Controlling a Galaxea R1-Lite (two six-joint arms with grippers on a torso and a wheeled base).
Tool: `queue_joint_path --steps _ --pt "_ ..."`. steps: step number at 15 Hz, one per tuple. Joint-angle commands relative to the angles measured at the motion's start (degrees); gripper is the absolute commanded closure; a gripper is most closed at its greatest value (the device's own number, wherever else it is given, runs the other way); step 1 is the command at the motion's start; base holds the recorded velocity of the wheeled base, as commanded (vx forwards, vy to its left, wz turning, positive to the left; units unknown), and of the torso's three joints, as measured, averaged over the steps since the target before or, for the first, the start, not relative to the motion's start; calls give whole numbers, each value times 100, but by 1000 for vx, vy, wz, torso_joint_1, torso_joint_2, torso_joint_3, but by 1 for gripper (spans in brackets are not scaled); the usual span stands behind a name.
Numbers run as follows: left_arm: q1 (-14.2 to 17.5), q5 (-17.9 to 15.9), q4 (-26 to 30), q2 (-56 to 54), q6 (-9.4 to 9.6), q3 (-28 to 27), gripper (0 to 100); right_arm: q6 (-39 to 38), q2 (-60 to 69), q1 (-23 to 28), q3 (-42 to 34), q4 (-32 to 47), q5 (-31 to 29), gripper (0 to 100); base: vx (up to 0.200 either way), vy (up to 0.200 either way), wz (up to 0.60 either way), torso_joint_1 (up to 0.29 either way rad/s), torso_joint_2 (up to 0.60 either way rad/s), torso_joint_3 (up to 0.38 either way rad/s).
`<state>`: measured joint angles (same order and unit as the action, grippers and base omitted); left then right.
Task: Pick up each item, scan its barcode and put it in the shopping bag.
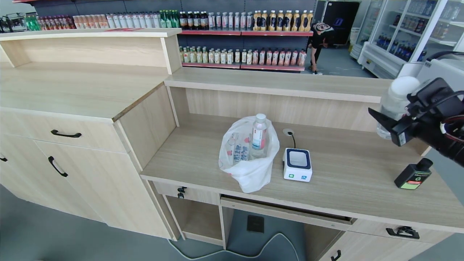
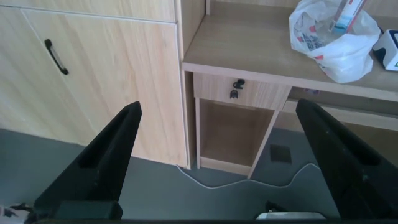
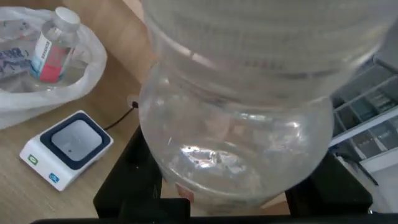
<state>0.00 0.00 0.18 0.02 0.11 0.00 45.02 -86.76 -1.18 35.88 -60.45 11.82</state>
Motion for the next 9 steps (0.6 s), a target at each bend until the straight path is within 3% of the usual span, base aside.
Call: queue_joint_path --steps 1,5,7,9 --pt "0 0 -1 -2 7 0 0 473 -948 303 -11 -423 153 100 0 0 600 2 7 2" --pt "0 0 -1 -2 7 0 0 1176 -1915 373 165 -1399 338 100 0 0 600 1 -1 0" --pt "0 0 -1 -2 -2 0 0 1237 -2486 382 288 -2058 988 100 0 0 600 5 10 5" --pt "0 0 -1 -2 7 0 0 1299 -2785 496 359 -2181 1226 100 0 0 0 0 0 0"
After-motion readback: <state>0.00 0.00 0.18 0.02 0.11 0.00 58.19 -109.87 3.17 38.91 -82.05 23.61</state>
